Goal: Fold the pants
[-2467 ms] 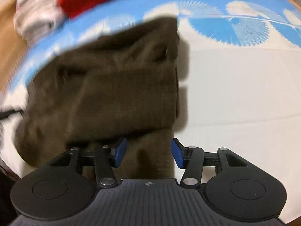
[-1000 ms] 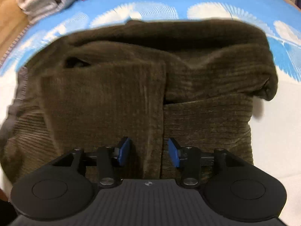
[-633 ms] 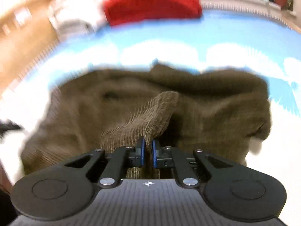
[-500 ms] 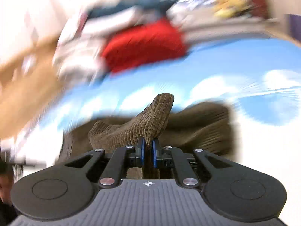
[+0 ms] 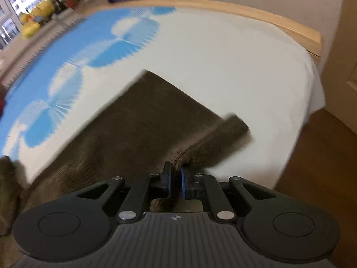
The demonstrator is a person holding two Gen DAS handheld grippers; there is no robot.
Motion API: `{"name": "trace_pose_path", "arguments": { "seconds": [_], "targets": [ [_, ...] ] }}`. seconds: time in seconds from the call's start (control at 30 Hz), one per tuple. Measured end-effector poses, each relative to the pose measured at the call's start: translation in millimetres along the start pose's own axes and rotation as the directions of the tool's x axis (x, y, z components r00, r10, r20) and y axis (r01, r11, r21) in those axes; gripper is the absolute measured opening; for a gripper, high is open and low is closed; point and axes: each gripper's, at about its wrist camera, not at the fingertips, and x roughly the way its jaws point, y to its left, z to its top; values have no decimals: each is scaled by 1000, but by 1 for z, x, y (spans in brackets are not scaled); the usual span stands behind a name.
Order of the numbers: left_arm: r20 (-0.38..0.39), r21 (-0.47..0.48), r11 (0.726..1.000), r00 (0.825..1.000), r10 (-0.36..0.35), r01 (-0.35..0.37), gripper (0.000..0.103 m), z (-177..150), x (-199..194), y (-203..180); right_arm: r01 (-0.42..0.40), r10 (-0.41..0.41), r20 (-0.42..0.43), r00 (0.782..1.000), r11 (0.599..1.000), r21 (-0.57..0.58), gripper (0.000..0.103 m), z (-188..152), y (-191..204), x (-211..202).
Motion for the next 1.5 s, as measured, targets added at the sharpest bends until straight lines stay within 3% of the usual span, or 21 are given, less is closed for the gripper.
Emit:
{"name": "trace_pose_path", "arguments": {
  "seconds": [0.2,0.33,0.37,0.4,0.47,0.53,0.67,0.7,0.73,0.77,0.8,0.83,0.93,1.0,1.07,1.13,1.2,1.3,1.4,1.47,1.5],
  "targets": [
    [-77,-102,995,997,5,-13,70,-2,11,22,2,-8,73,997,997,78,8,7,-12,-6],
    [-115,-132,991,993,-9,-6,77,-4,16,34,-1,-3,48,999,996,86,9,6,-15,0],
    [-126,-140,990,992,-13,-5,77,-5,17,38,0,-3,30,1000,996,93,16,5,-16,2],
    [-137,-150,989,990,-12,-9,77,-5,19,42,-6,7,-5,1000,995,97,33,3,-16,4],
    [-159,-174,985,987,-15,-13,77,-7,22,50,-27,34,-76,996,994,102,45,0,-15,12],
    [-185,-202,979,981,-59,21,77,-9,26,56,-38,51,-128,991,994,99,45,-3,-12,16],
    [-258,-193,977,956,-139,90,77,-16,37,57,-31,39,-149,988,998,57,45,-8,-1,14],
    [-260,-174,979,953,-153,109,73,-17,37,55,-33,41,-153,987,998,52,44,-9,2,16],
    [-256,-152,980,952,-165,129,64,-17,36,52,-34,42,-155,987,998,49,42,-10,4,16],
    [-244,-121,984,956,-161,134,61,-18,33,49,-40,46,-157,987,998,44,30,-10,6,16],
    [-227,-87,987,962,-151,135,47,-19,30,47,-47,52,-153,987,998,34,12,-11,9,15],
    [-207,-65,990,969,-138,127,35,-19,26,46,-64,67,-134,989,998,26,8,-11,11,13],
    [-88,-45,991,987,-133,129,23,-19,2,51,-155,155,-33,987,988,-20,7,-7,23,-6],
    [-33,-49,991,992,-125,124,23,-21,-10,57,-156,157,7,988,985,-72,7,-8,31,-15],
    [-51,-40,994,993,-105,103,23,-25,-9,57,-43,40,-78,996,998,-38,7,-12,25,-1],
    [-116,-2,996,989,-88,89,28,-29,0,50,3,11,-155,988,996,92,7,-14,6,11],
    [-144,49,997,988,-50,58,36,-31,2,42,3,13,-141,990,994,109,10,-11,2,8],
    [-37,85,996,999,-6,9,40,-27,-15,38,51,-49,-62,997,998,37,15,-6,7,-5],
    [39,77,994,996,-74,71,41,-22,-28,27,92,-91,-17,996,995,47,17,-1,-4,-9],
    [35,106,986,990,-136,131,41,-22,-28,14,86,-84,-43,996,995,55,17,0,-10,-2],
    [3,128,979,987,-158,156,46,-24,-23,6,92,-88,-75,993,994,51,17,-2,-12,3]
  ]
}}
